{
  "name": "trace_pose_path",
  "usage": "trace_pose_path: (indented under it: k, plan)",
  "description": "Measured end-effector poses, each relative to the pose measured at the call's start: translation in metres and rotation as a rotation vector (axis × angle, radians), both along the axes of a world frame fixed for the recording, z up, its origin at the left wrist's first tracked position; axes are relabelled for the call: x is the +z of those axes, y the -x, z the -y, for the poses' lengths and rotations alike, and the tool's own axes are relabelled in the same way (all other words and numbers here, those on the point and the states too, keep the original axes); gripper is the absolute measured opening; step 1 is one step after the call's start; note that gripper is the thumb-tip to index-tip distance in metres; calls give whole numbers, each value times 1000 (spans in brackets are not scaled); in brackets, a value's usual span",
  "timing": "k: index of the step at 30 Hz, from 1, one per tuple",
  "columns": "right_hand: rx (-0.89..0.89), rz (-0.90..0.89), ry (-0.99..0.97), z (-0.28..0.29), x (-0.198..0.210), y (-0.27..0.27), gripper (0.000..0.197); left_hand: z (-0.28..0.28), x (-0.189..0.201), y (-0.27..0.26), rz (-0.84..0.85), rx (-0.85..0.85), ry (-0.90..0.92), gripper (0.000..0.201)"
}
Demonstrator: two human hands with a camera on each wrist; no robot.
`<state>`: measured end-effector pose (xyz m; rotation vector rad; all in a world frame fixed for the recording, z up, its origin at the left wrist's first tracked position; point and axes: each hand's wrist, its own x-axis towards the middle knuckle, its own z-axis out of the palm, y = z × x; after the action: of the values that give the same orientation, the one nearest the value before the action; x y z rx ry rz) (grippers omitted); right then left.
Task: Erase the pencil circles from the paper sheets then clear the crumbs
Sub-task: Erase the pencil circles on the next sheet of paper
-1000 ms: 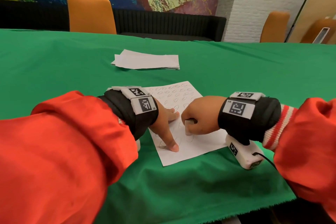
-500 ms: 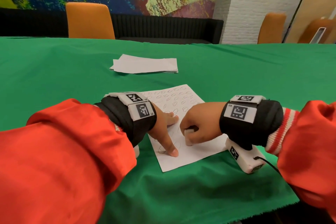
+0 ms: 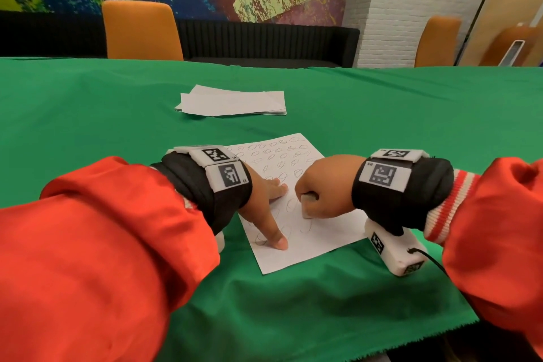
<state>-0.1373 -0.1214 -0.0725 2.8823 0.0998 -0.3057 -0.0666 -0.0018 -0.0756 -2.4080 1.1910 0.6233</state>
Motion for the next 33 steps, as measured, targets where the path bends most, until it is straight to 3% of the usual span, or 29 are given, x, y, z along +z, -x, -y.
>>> trace_pose_path:
  k: [6,19,33]
  plan:
    - [-16,-117,-140,3,1,1,18,-1,1,1,-5,0,-4,105]
    - [-180,-184,-179,0,9,-3,18,0,3,2,8,-3,-4,104]
    - [-196,-282,-215,-9,7,-1,13,0,-1,-2,-10,2,1,108]
